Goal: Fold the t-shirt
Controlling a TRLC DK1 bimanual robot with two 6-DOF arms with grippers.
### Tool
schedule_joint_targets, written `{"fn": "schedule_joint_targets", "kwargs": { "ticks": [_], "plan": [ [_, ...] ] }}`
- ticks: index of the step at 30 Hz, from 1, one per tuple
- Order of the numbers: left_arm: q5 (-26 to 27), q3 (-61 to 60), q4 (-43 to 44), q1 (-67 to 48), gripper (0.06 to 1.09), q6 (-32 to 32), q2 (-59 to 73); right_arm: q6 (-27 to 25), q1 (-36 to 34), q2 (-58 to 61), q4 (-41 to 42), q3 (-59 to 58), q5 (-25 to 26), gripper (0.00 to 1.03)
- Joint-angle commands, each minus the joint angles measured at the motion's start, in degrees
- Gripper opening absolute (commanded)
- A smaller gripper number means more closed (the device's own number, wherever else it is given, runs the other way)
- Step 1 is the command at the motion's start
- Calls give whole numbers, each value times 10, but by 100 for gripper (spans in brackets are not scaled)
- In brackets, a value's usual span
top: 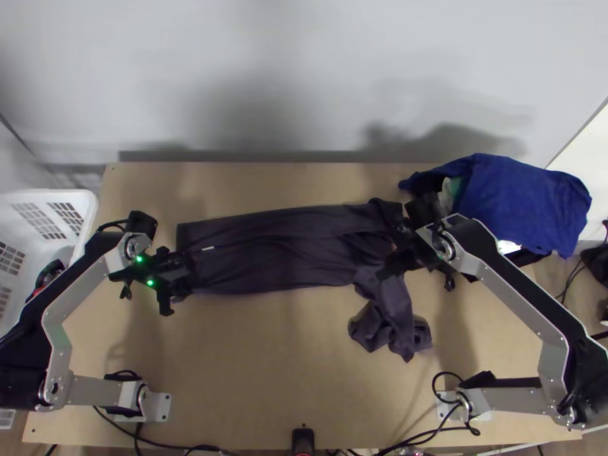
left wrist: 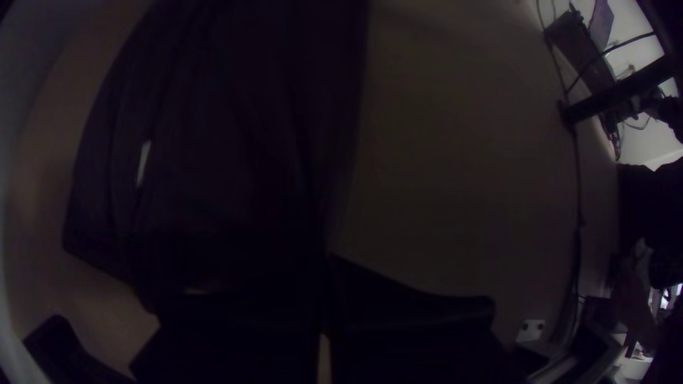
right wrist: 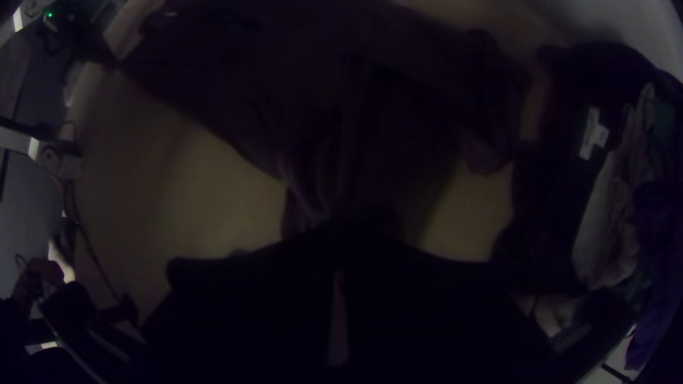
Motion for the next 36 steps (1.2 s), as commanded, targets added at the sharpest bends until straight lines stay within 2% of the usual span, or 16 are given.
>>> {"fn": "schedule_joint_targets", "kwargs": {
  "ticks": [1,7,18,29,36],
  "plan": [
    [24,56,-29,22,10,0,17,1,2,-1,-5,15,-5,3],
    [51,173,-69,54,10,-25,83,1,-4,20,-10,65,-7,3],
    [50,348,-96,80,10,-57,222,-6,-52,140,-11,175,-27,3],
    [33,381,-90,91,10,-63,296,-36,-142,318,-47,286,-34,3],
    [26,383,-89,80,10,-72,310,-33,-138,383,-65,389,-36,3]
  ]
}}
